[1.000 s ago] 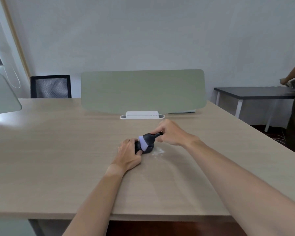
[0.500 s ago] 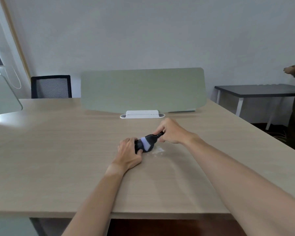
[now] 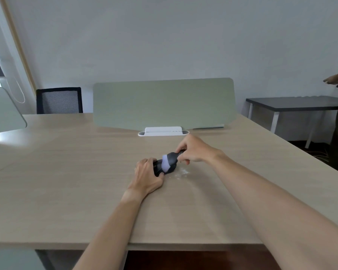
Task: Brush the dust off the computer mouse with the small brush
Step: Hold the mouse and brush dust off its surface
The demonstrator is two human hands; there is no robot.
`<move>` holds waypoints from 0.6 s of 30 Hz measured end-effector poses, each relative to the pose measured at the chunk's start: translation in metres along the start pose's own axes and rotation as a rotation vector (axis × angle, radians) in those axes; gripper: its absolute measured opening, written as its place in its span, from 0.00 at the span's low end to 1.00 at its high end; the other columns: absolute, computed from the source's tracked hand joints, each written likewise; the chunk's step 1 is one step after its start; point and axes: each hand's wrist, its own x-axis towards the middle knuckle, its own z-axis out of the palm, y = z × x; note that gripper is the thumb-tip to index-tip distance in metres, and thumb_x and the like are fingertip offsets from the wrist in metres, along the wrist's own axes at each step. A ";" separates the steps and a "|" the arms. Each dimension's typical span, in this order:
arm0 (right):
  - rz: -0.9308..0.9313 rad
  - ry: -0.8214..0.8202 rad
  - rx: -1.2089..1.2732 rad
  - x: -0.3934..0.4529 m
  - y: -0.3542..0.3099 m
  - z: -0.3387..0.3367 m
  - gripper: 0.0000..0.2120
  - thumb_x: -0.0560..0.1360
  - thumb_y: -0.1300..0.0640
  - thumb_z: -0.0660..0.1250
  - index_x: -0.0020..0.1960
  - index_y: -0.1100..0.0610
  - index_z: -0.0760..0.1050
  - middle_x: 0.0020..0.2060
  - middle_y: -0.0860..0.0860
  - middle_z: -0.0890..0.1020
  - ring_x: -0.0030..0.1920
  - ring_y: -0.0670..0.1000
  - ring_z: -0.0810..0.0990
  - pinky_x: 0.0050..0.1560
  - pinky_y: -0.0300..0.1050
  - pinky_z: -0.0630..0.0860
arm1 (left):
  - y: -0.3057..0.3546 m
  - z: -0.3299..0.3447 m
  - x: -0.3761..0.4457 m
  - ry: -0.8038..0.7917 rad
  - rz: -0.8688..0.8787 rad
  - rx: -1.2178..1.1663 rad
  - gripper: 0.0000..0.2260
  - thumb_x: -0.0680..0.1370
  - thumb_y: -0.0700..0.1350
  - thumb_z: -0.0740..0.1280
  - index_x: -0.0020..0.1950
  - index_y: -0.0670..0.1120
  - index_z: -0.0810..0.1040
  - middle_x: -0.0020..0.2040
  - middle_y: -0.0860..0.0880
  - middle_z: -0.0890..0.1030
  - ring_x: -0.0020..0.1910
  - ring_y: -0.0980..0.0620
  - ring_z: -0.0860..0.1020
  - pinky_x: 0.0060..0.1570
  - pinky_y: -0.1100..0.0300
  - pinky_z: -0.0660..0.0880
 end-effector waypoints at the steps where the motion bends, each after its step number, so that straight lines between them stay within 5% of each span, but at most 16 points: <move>1: 0.019 0.019 -0.048 0.000 0.002 -0.004 0.10 0.67 0.67 0.69 0.47 0.60 0.84 0.26 0.54 0.81 0.25 0.48 0.76 0.35 0.40 0.74 | 0.001 0.000 0.000 -0.008 -0.005 0.007 0.18 0.68 0.48 0.69 0.56 0.43 0.76 0.50 0.44 0.79 0.53 0.42 0.76 0.53 0.52 0.72; 6: 0.027 0.134 -0.030 0.002 0.003 -0.019 0.11 0.68 0.68 0.68 0.48 0.60 0.84 0.29 0.54 0.81 0.29 0.51 0.78 0.33 0.37 0.75 | 0.000 0.000 0.001 -0.020 -0.002 0.020 0.20 0.67 0.47 0.68 0.57 0.43 0.75 0.51 0.45 0.78 0.55 0.43 0.74 0.55 0.54 0.70; 10: -0.070 0.037 0.129 0.005 -0.014 0.000 0.12 0.68 0.68 0.69 0.49 0.60 0.84 0.32 0.56 0.83 0.28 0.47 0.78 0.30 0.31 0.71 | 0.002 -0.002 0.000 0.007 0.013 0.006 0.15 0.66 0.44 0.68 0.50 0.42 0.73 0.45 0.47 0.76 0.49 0.42 0.75 0.46 0.55 0.68; 14: -0.034 0.006 0.028 0.009 -0.008 0.009 0.14 0.70 0.68 0.68 0.53 0.60 0.84 0.34 0.49 0.80 0.30 0.43 0.76 0.35 0.34 0.71 | 0.002 -0.003 -0.003 0.014 0.019 -0.026 0.18 0.66 0.45 0.69 0.53 0.44 0.73 0.47 0.47 0.79 0.51 0.44 0.75 0.50 0.53 0.71; 18: 0.007 0.124 -0.009 0.014 -0.004 -0.001 0.12 0.71 0.68 0.66 0.51 0.63 0.84 0.39 0.54 0.81 0.35 0.49 0.77 0.40 0.39 0.73 | -0.001 0.000 -0.002 0.015 -0.017 -0.013 0.19 0.65 0.51 0.69 0.53 0.49 0.71 0.48 0.49 0.77 0.53 0.44 0.75 0.49 0.55 0.69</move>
